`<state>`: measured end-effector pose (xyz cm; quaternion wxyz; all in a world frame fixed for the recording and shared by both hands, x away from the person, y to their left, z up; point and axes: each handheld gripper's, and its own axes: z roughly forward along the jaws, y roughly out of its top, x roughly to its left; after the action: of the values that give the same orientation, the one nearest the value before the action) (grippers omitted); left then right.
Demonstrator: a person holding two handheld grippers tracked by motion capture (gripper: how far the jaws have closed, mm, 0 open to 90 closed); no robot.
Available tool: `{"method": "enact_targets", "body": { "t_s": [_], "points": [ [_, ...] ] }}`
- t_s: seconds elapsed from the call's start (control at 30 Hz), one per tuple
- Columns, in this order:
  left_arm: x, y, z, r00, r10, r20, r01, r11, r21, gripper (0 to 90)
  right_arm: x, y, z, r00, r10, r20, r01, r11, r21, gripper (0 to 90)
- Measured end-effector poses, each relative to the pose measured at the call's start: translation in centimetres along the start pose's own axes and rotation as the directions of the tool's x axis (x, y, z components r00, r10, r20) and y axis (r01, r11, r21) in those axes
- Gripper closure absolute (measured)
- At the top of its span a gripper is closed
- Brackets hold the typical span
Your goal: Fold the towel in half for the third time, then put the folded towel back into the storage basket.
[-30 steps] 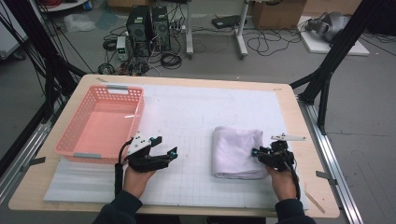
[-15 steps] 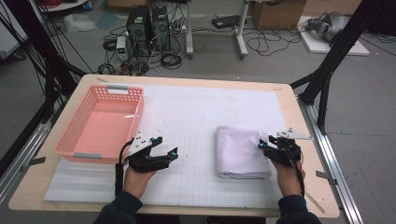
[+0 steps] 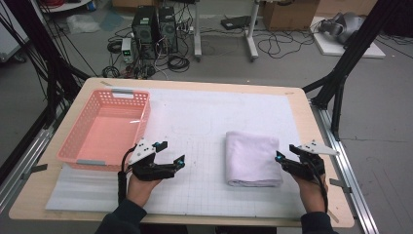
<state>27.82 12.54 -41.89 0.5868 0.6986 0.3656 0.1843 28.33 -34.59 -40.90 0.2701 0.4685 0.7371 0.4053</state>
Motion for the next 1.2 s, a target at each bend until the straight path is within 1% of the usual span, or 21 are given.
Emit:
{"method": "enact_targets", "body": {
  "t_s": [0.07,0.13,0.2,0.23,0.27,0.3,0.37,0.4,0.43,0.47,0.5,0.57,0.67,0.8,0.83,0.9,0.93,1.0,1.1,1.17,1.2],
  "points": [
    [0.1,0.1,-0.1,0.9999,0.005,0.012,-0.005,1.0000,0.001,16.3,0.0,-0.1,-0.8,0.9998,-0.020,0.006,0.020,1.000,-0.010,29.5],
    [0.1,0.1,-0.1,0.9997,0.016,0.019,-0.016,0.9999,-0.007,16.3,0.0,-0.1,-1.5,0.9995,-0.031,0.003,0.031,0.999,-0.026,26.1],
    [0.2,-0.1,-0.1,0.9980,0.061,0.018,-0.060,0.9979,-0.026,15.2,0.1,-0.1,-1.9,0.9994,-0.034,-0.010,0.033,0.999,-0.040,22.2],
    [0.1,-0.1,-0.1,0.9960,0.089,0.010,-0.089,0.9955,-0.035,14.6,0.1,-0.2,-2.0,0.9992,-0.037,-0.012,0.036,0.998,-0.043,20.5],
    [0.0,-0.2,-0.1,0.9946,0.104,0.003,-0.103,0.9940,-0.034,14.6,0.2,-0.2,-2.1,0.9991,-0.035,-0.023,0.034,0.998,-0.050,19.8],
    [0.0,-0.2,0.0,0.9948,0.101,0.005,-0.101,0.9946,-0.021,14.7,0.2,-0.2,-2.1,0.9984,-0.046,-0.032,0.044,0.998,-0.053,19.8],
    [-0.1,-0.3,0.2,0.9982,0.058,0.016,-0.058,0.9982,0.016,14.8,0.2,-0.2,-2.0,0.9978,-0.056,-0.036,0.054,0.997,-0.051,19.7],
    [-0.2,-0.3,0.3,0.9991,0.041,0.010,-0.042,0.9988,0.026,14.8,0.2,-0.2,-1.9,0.9977,-0.057,-0.036,0.055,0.997,-0.047,19.7],
    [-0.2,-0.3,0.3,0.9993,0.037,-0.004,-0.037,0.9988,0.032,14.8,0.2,-0.2,-1.9,0.9977,-0.062,-0.026,0.061,0.997,-0.043,19.4],
    [-0.2,-0.3,0.3,0.9993,0.037,-0.004,-0.036,0.9988,0.032,14.8,0.2,-0.2,-1.9,0.9979,-0.058,-0.028,0.057,0.998,-0.037,19.1],
    [-0.2,-0.3,0.3,0.9996,0.026,0.008,-0.026,0.9993,0.027,14.8,0.1,-0.2,-1.9,0.9979,-0.057,-0.030,0.056,0.998,-0.038,18.7],
    [-0.2,-0.2,0.2,0.9995,0.020,0.025,-0.021,0.9996,0.019,14.8,0.1,-0.2,-2.0,0.9981,-0.054,-0.030,0.053,0.998,-0.040,18.5],
    [-0.1,-0.1,0.3,0.9994,0.023,0.027,-0.024,0.9996,0.015,15.4,0.1,-0.2,-2.2,0.9983,-0.050,-0.030,0.048,0.998,-0.049,18.5],
    [-0.1,0.0,0.7,0.9992,-0.002,0.041,0.002,0.9999,0.010,15.6,0.0,-0.3,-2.3,0.9987,-0.042,-0.028,0.040,0.998,-0.047,18.6],
    [-0.2,0.1,0.8,0.9990,-0.002,0.044,0.001,0.9999,0.012,15.8,0.0,-0.3,-2.3,0.9991,-0.032,-0.027,0.031,0.999,-0.044,18.6],
    [-0.3,0.3,1.0,0.9988,-0.004,0.050,0.003,0.9999,0.016,16.0,0.0,-0.3,-2.3,0.9991,-0.035,-0.023,0.034,0.998,-0.043,18.5],
    [-0.3,0.4,1.2,0.9981,-0.010,0.061,0.009,0.9998,0.016,16.0,-0.1,-0.3,-2.2,0.9991,-0.038,-0.019,0.037,0.999,-0.040,18.6],
    [-0.4,0.6,1.7,0.9975,-0.018,0.068,0.016,0.9994,0.029,16.1,-0.1,-0.3,-2.2,0.9992,-0.034,-0.019,0.034,0.999,-0.037,18.6],
    [-0.7,1.1,2.7,0.9957,-0.007,0.092,0.002,0.9984,0.056,17.6,0.1,-0.3,-2.2,0.9991,-0.036,-0.021,0.035,0.999,-0.036,18.6],
    [-1.1,1.5,3.7,0.9939,-0.016,0.109,0.008,0.9972,0.074,17.8,0.1,-0.3,-2.0,0.9988,-0.043,-0.023,0.042,0.998,-0.036,18.6],
    [-1.2,1.6,4.1,0.9940,-0.012,0.109,0.004,0.9969,0.078,18.5,0.2,-0.2,-2.0,0.9986,-0.046,-0.025,0.045,0.998,-0.034,18.6]
  ]
}}
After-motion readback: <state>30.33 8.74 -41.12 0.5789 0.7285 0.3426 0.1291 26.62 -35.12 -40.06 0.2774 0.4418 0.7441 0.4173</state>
